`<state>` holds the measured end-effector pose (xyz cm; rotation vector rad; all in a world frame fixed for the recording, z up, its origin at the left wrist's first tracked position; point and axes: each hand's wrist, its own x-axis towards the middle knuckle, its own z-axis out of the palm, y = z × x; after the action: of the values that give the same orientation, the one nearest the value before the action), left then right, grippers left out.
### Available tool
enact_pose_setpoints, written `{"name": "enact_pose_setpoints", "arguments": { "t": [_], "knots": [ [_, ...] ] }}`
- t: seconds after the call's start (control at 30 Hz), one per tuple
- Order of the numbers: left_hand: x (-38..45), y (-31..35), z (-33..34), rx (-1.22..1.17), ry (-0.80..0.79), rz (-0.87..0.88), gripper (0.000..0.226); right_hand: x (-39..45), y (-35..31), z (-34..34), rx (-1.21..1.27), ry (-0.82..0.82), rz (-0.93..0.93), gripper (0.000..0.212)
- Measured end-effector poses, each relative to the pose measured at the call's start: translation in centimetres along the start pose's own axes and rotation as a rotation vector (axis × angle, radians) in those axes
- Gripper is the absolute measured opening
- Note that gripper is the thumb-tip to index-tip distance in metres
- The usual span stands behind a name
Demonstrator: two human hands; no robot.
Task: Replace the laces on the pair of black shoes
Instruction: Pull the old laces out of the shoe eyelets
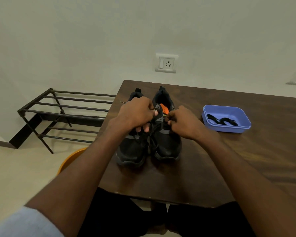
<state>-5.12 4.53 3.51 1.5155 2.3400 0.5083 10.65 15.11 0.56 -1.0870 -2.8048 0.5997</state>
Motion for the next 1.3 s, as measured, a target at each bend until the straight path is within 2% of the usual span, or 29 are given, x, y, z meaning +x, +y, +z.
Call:
{"name": "enact_pose_setpoints", "arguments": {
  "t": [0.07,0.1,0.17,0.27,0.33,0.4,0.5,0.63,0.7,0.73,0.8,0.87,0.93,1.03,1.1,1.17,1.23,1.3],
  "knots": [
    [0.2,-0.4,0.2,0.046,0.037,0.02,0.009,0.2,-0.2,0.4,0.0,-0.001,0.02,0.017],
    [0.4,-0.5,0.4,0.093,0.074,0.052,0.012,0.2,-0.3,0.6,-0.005,-0.01,0.035,0.015],
    [0.9,-0.5,0.7,0.15,0.092,0.151,0.035,0.2,-0.6,0.9,-0.021,0.004,0.056,0.013],
    [0.9,-0.1,1.3,0.102,-0.047,0.282,0.073,0.1,-0.9,1.1,-0.029,0.05,0.06,0.011],
    [0.7,0.0,2.1,0.108,-0.16,0.281,0.092,-0.1,-1.2,1.2,-0.028,0.071,0.056,0.013],
    [0.7,-0.1,3.0,0.186,-0.194,0.269,0.1,-0.1,-1.4,1.3,-0.023,0.079,0.072,0.019],
    [0.9,-0.1,3.6,0.18,-0.177,0.239,0.099,-0.1,-1.5,1.1,0.028,0.09,0.133,0.019],
    [1.3,-0.6,3.5,0.124,-0.178,0.211,0.084,-0.5,-0.7,-0.2,0.346,0.126,0.362,0.029],
    [1.4,-0.7,3.6,0.125,-0.178,0.222,0.078,-1.0,0.1,-0.6,0.428,0.135,0.461,0.025],
    [1.4,-0.8,3.6,0.126,-0.176,0.224,0.077,-1.2,0.4,-0.6,0.416,0.165,0.443,0.02],
    [1.6,-0.9,3.6,0.118,-0.171,0.225,0.078,-1.2,0.3,-0.5,0.236,0.229,0.297,0.008],
    [1.7,-1.0,3.8,0.111,-0.164,0.23,0.081,-1.0,-0.4,-0.1,0.005,0.275,0.145,0.014],
    [1.7,-1.1,4.1,0.137,-0.153,0.245,0.086,-0.7,-1.0,0.6,-0.091,0.216,0.065,0.018],
    [1.7,-1.3,4.2,0.16,-0.133,0.256,0.088,-0.2,-1.2,1.9,-0.131,0.154,0.007,0.01],
    [1.8,-1.2,4.1,0.165,-0.145,0.251,0.093,-0.2,-1.3,1.4,-0.067,0.178,0.089,0.011],
    [1.8,-1.0,4.1,0.154,-0.171,0.235,0.098,-0.5,-1.3,0.1,0.062,0.253,0.259,0.017],
    [1.8,-0.8,4.1,0.141,-0.186,0.221,0.096,-1.1,-1.0,-0.9,0.213,0.361,0.425,0.028],
    [2.0,-0.8,4.1,0.136,-0.196,0.211,0.09,-1.7,-0.5,-1.2,0.258,0.431,0.49,0.032]
  ]
}}
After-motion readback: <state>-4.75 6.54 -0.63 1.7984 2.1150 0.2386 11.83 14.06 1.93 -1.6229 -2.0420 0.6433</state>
